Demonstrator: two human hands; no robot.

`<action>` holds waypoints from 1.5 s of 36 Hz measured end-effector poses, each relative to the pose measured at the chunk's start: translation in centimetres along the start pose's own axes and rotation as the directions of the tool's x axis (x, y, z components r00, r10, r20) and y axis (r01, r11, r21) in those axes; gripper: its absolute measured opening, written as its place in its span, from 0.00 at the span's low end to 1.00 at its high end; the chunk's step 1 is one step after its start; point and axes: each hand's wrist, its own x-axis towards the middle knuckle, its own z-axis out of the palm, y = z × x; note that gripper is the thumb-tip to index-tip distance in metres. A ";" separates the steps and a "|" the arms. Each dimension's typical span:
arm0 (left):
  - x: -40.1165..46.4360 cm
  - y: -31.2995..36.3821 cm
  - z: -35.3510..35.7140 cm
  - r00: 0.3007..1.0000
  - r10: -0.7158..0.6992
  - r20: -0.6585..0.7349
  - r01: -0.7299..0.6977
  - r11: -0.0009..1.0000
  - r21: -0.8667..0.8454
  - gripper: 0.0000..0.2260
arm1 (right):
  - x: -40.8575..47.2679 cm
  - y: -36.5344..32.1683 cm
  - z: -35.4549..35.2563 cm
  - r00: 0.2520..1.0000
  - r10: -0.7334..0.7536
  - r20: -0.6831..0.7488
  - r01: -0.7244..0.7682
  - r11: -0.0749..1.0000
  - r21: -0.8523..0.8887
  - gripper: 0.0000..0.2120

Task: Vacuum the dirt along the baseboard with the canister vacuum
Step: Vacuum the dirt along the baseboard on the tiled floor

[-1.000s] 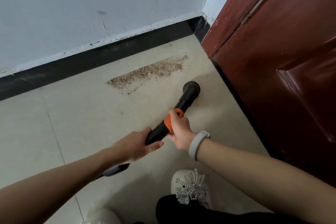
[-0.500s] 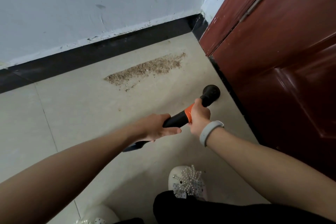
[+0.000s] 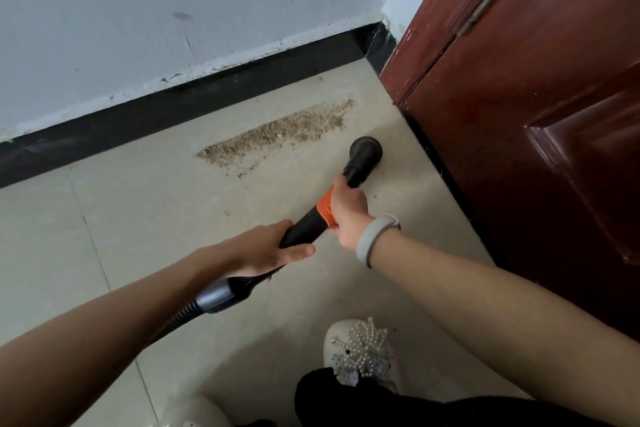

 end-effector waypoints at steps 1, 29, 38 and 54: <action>-0.6 -0.5 0.3 0.999 -0.003 0.041 0.003 1.000 -0.003 0.14 | -0.3 1.0 0.0 1.000 0.026 -0.007 -0.026 1.000 0.001 0.20; 3.1 4.4 1.6 0.993 0.107 0.044 -0.112 0.983 0.144 0.14 | 3.3 1.5 -5.8 0.994 0.009 -0.108 0.002 0.995 0.103 0.13; -1.1 -0.5 1.9 0.981 -0.002 0.194 -0.003 1.000 0.027 0.18 | 0.6 4.1 -3.7 0.977 0.153 0.148 -0.157 0.988 0.013 0.12; -7.1 -1.7 6.1 0.992 -0.120 0.044 0.112 0.984 0.142 0.17 | -5.4 8.4 -2.5 0.983 0.183 -0.009 -0.183 0.980 -0.080 0.19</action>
